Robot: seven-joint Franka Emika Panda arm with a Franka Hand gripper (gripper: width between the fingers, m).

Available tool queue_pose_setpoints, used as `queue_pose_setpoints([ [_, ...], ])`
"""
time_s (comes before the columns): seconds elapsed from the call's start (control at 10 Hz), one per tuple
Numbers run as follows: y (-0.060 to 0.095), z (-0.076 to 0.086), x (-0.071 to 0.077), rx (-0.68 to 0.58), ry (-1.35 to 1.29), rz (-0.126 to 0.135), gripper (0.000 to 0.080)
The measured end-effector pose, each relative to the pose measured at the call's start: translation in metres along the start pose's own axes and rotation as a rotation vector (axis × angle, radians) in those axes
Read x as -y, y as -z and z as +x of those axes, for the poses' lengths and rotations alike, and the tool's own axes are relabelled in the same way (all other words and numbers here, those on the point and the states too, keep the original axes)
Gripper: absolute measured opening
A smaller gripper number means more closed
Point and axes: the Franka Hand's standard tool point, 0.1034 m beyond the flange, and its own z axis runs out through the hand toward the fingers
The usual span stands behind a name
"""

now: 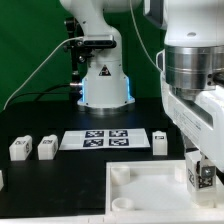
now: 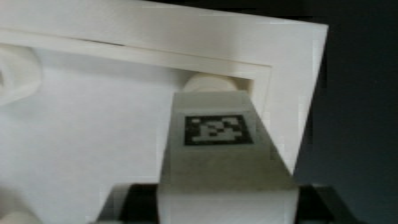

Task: Assemble one leg

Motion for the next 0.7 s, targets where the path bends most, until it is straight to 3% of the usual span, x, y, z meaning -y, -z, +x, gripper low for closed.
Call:
queue_pose_setpoints([
  [0.1, -0.001, 0.000, 0.000, 0.000, 0.000, -0.001, 0.0363],
  [0.2, -0.001, 0.000, 0.000, 0.000, 0.025, -0.001, 0.0363],
  [0.3, -0.001, -0.003, 0.000, -0.002, 0.085, -0.002, 0.0549],
  [0.4, -0.001, -0.010, -0.001, -0.002, 0.172, -0.003, 0.0618],
  [0.7, 0.009, -0.013, 0.000, -0.014, 0.561, 0.034, 0.0648],
])
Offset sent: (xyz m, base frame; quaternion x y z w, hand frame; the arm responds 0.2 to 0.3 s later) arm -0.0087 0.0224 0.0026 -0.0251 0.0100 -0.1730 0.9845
